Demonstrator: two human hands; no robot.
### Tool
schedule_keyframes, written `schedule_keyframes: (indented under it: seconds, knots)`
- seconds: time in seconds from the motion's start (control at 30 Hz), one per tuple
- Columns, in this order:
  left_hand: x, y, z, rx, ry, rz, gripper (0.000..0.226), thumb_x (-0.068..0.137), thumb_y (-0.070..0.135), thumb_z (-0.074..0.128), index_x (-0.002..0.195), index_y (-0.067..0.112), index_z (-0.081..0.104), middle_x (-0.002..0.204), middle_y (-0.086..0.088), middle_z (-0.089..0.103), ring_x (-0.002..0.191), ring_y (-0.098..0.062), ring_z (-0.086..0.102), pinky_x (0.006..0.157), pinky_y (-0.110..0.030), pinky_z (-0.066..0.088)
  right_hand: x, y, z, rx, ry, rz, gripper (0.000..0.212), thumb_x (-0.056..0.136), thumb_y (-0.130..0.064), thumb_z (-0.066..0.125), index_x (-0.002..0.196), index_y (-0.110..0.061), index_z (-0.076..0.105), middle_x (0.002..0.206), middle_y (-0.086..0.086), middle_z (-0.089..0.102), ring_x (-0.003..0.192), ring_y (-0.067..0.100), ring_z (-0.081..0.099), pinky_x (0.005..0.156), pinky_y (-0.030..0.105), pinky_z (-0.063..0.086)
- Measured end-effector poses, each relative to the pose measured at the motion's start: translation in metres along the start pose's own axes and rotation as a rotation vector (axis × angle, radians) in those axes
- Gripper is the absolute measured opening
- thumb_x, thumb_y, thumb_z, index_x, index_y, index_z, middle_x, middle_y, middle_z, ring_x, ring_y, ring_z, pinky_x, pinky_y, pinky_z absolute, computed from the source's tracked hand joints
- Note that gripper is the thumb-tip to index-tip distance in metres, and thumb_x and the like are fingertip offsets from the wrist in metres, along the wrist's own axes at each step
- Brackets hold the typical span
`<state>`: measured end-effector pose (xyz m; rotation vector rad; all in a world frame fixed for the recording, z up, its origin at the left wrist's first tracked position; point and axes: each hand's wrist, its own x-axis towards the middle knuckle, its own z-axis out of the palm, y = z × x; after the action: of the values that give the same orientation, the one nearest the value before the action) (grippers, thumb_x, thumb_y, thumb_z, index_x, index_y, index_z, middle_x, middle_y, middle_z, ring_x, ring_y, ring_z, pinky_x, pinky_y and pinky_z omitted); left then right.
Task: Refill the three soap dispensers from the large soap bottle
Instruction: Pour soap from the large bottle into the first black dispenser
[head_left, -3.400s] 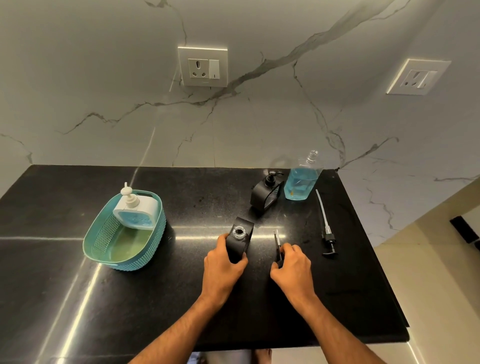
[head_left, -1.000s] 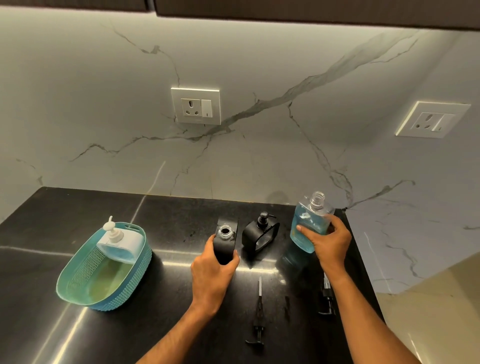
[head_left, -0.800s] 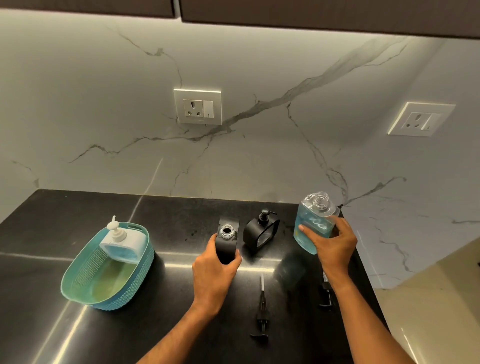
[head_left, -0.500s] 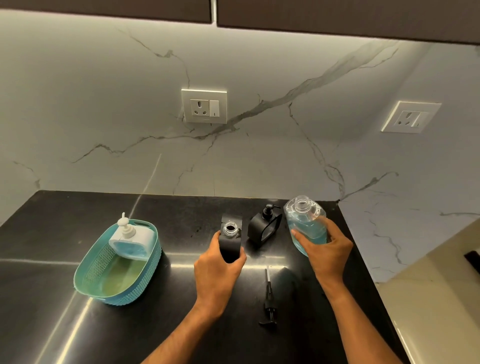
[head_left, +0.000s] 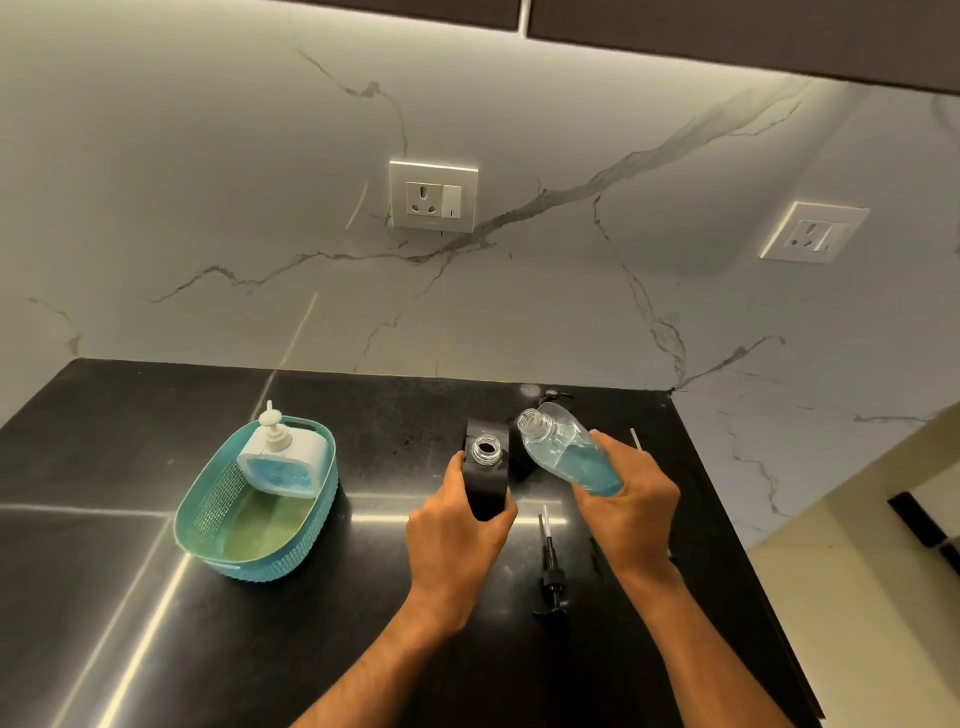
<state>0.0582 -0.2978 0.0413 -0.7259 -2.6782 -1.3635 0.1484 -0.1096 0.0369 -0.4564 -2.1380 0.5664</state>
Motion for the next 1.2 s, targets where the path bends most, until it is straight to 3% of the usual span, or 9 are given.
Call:
schedule_keyframes:
  seconds: [0.3, 0.5, 0.73, 1.0, 1.2]
  knots:
    - [-0.006, 0.0, -0.012, 0.043, -0.028, 0.055, 0.071, 0.088, 0.043, 0.077, 0.147, 0.01, 0.052, 0.108, -0.003, 0.076, 0.089, -0.018, 0.074, 0.077, -0.033, 0.061, 0.0, -0.022, -0.004, -0.205, -0.035, -0.17, 0.06, 0.07, -0.015, 0.092, 0.124, -0.002, 0.069, 0.115, 0.013, 0.073, 0.105, 0.027, 0.07, 0.082, 0.045, 0.062]
    - [-0.008, 0.002, -0.017, 0.095, -0.035, 0.076, 0.072, 0.087, 0.041, 0.079, 0.144, 0.005, 0.054, 0.112, -0.008, 0.076, 0.093, -0.021, 0.076, 0.076, -0.033, 0.063, 0.003, -0.029, -0.007, -0.216, -0.06, -0.206, 0.06, 0.069, -0.013, 0.092, 0.123, -0.002, 0.069, 0.116, 0.013, 0.073, 0.108, 0.029, 0.071, 0.089, 0.046, 0.061]
    - [-0.007, 0.0, -0.018, 0.135, -0.043, 0.089, 0.073, 0.085, 0.041, 0.079, 0.143, 0.005, 0.054, 0.111, -0.008, 0.076, 0.092, -0.021, 0.076, 0.073, -0.029, 0.062, 0.007, -0.032, -0.009, -0.271, -0.077, -0.227, 0.061, 0.068, -0.015, 0.092, 0.123, 0.0, 0.07, 0.118, 0.015, 0.073, 0.111, 0.03, 0.071, 0.098, 0.038, 0.053]
    - [-0.005, -0.002, -0.018, 0.152, -0.033, 0.094, 0.076, 0.085, 0.046, 0.077, 0.144, 0.005, 0.053, 0.114, -0.008, 0.076, 0.096, -0.021, 0.076, 0.076, -0.03, 0.063, 0.013, -0.033, -0.014, -0.322, -0.117, -0.272, 0.064, 0.066, -0.017, 0.095, 0.123, 0.0, 0.07, 0.121, 0.016, 0.073, 0.114, 0.033, 0.07, 0.092, 0.051, 0.06]
    - [-0.002, -0.004, -0.018, 0.147, -0.04, 0.096, 0.077, 0.089, 0.05, 0.072, 0.149, 0.008, 0.047, 0.125, -0.005, 0.073, 0.106, -0.018, 0.073, 0.085, -0.028, 0.061, 0.017, -0.033, -0.014, -0.347, -0.117, -0.302, 0.066, 0.064, -0.016, 0.096, 0.123, -0.001, 0.071, 0.121, 0.017, 0.072, 0.114, 0.034, 0.07, 0.091, 0.052, 0.06]
